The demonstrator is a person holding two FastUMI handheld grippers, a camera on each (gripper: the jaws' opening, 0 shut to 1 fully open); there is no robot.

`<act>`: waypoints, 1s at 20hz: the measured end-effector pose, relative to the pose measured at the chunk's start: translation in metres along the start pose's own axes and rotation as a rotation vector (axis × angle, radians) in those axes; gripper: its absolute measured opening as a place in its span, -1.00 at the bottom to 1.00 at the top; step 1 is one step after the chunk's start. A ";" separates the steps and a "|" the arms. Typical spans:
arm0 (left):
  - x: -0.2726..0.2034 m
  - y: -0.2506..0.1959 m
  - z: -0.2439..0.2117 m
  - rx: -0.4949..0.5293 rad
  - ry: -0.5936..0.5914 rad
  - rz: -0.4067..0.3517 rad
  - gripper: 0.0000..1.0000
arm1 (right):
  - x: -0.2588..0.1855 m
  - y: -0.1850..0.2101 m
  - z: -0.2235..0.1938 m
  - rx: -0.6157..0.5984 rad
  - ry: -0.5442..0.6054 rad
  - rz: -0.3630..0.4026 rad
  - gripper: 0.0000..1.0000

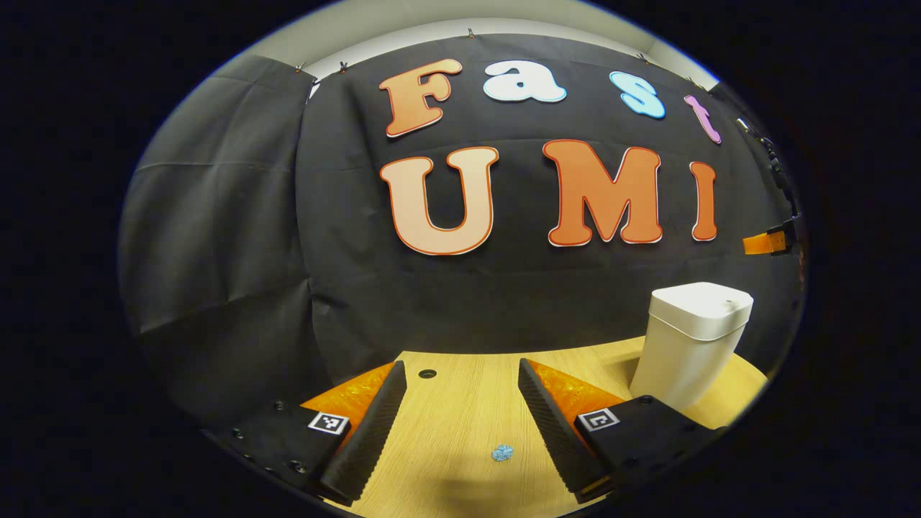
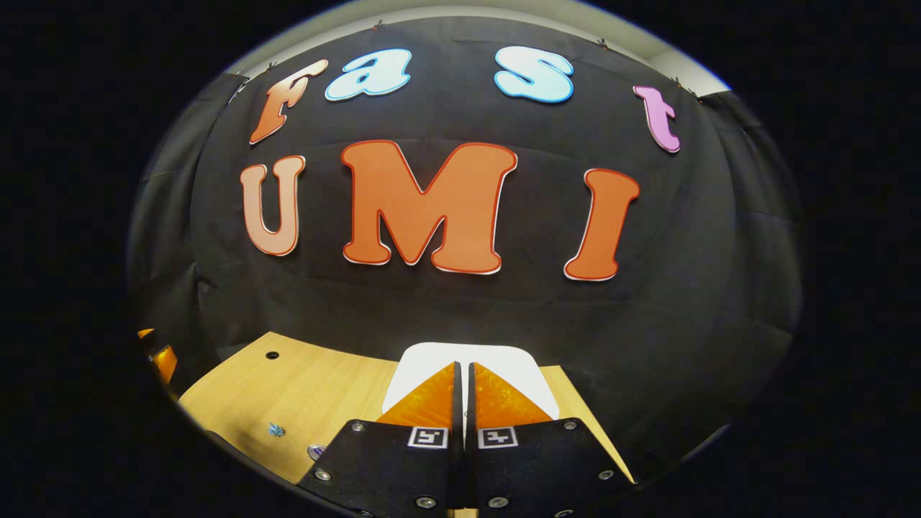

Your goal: Press the lid of the desktop garbage bin to open it, pick up the crumpled paper on the desktop and throw it into the bin, then pick up the pop can on the desktop and drop it into the bin, and finally close the garbage bin lid.

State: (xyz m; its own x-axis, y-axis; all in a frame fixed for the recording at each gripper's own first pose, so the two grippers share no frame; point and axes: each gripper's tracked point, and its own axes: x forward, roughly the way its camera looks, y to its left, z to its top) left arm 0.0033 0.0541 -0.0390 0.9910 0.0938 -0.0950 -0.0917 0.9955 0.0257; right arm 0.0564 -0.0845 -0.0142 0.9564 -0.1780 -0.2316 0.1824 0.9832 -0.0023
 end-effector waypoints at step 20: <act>-0.014 -0.002 -0.002 0.084 0.026 0.094 0.99 | 0.056 -0.010 -0.077 0.058 0.297 0.083 -0.99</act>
State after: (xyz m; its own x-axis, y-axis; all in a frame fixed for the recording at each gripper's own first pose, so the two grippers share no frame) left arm -0.0105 0.0507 -0.0398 0.9756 0.1880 -0.1137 -0.1746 0.9775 0.1186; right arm 0.0907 -0.1008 -0.1022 0.8616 -0.0693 -0.5029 0.1275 0.9884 0.0822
